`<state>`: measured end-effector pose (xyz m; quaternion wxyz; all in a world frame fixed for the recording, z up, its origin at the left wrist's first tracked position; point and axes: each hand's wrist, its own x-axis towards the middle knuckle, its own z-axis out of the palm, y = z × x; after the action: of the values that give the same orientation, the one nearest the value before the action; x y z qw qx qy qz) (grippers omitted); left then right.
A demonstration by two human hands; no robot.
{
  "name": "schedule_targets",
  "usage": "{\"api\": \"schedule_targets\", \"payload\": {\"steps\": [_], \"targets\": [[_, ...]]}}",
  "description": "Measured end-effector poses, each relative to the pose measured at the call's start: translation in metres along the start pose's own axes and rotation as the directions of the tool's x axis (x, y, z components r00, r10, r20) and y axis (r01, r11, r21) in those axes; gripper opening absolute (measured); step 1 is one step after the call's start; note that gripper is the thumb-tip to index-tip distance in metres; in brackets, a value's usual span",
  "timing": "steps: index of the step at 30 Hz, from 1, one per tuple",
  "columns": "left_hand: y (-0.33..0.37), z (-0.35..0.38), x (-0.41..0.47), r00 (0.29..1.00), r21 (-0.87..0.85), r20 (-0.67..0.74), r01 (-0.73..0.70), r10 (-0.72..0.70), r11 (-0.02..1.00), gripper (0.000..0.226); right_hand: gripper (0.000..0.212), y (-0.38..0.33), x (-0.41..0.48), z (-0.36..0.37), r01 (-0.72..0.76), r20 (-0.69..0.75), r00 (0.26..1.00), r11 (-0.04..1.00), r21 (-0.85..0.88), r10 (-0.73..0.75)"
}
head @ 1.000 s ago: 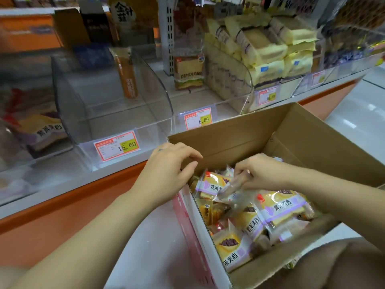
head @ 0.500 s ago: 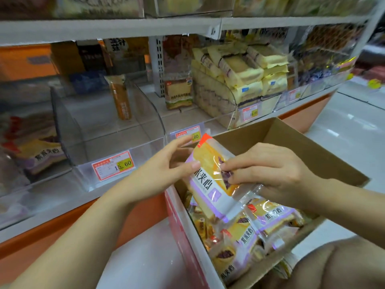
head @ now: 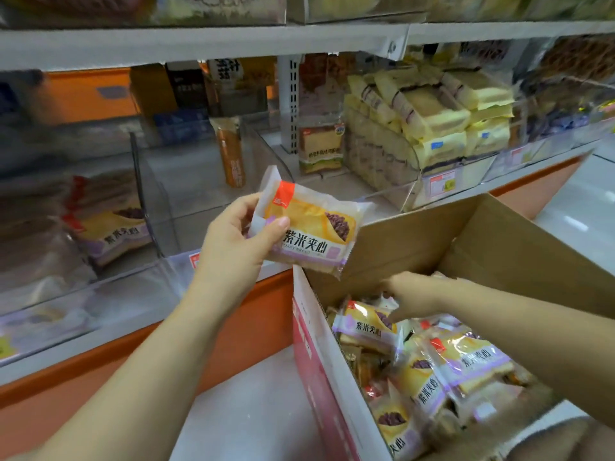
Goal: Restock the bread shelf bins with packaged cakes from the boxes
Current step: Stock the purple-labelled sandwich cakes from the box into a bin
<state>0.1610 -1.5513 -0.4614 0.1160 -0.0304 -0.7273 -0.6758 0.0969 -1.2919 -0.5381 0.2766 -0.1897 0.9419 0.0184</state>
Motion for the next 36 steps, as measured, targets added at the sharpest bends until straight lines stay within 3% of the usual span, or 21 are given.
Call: {"api": "schedule_targets", "payload": {"steps": [1, 4, 7, 13, 15, 16, 18, 21, 26, 29, 36], "targets": [[-0.001, 0.001, 0.001, 0.999, 0.003, -0.036, -0.017, 0.017, 1.000, 0.022, 0.040, -0.001, 0.012, 0.007, -0.032, 0.072, 0.997, 0.997, -0.067, 0.037], [-0.003, 0.003, 0.003, 0.992, 0.082, -0.103, -0.070, 0.078, 0.994, 0.023, 0.030, -0.001, 0.045, 0.030, -0.083, 0.082, 0.992, 0.991, -0.105, 0.092], [-0.005, 0.005, 0.006, 0.986, 0.095, -0.132, -0.088, 0.101, 0.992, 0.023, 0.058, 0.003, 0.066, 0.047, -0.107, 0.100, 0.989, 0.994, -0.017, 0.108], [-0.009, 0.007, 0.012, 0.985, 0.069, -0.130, -0.105, 0.113, 0.992, 0.026, 0.080, 0.010, 0.078, 0.061, -0.168, 0.137, 0.976, 0.986, -0.021, 0.170], [-0.011, 0.008, 0.012, 0.986, 0.075, -0.131, -0.096, 0.105, 0.993, 0.026, 0.065, 0.007, 0.075, 0.061, -0.158, 0.132, 0.977, 0.985, -0.067, 0.166], [-0.011, 0.008, 0.011, 0.986, 0.078, -0.129, -0.092, 0.102, 0.993, 0.026, 0.046, 0.005, 0.072, 0.060, -0.152, 0.147, 0.976, 0.986, -0.065, 0.160], [-0.013, 0.008, 0.009, 0.987, 0.085, -0.125, -0.093, 0.103, 0.992, 0.026, 0.024, 0.005, 0.067, 0.058, -0.140, 0.158, 0.978, 0.990, 0.006, 0.137], [-0.013, 0.006, 0.006, 0.983, 0.114, -0.134, -0.111, 0.126, 0.987, 0.026, 0.024, 0.007, 0.053, 0.040, -0.107, 0.075, 0.992, 0.991, 0.085, 0.101], [-0.001, -0.005, 0.001, 0.973, 0.139, -0.170, -0.131, 0.154, 0.982, 0.026, 0.027, -0.007, 0.003, -0.014, -0.026, -0.067, 0.997, 0.999, -0.019, 0.024], [0.009, -0.014, -0.005, 0.965, 0.157, -0.196, -0.146, 0.175, 0.977, 0.028, 0.007, -0.025, -0.035, -0.047, -0.039, -0.212, 0.977, 0.997, -0.064, 0.024], [0.036, -0.055, -0.027, 0.939, 0.192, -0.227, -0.217, 0.259, 0.957, 0.029, 0.015, -0.074, -0.123, -0.115, -0.033, -0.424, 0.904, 0.980, -0.199, -0.056]]}}
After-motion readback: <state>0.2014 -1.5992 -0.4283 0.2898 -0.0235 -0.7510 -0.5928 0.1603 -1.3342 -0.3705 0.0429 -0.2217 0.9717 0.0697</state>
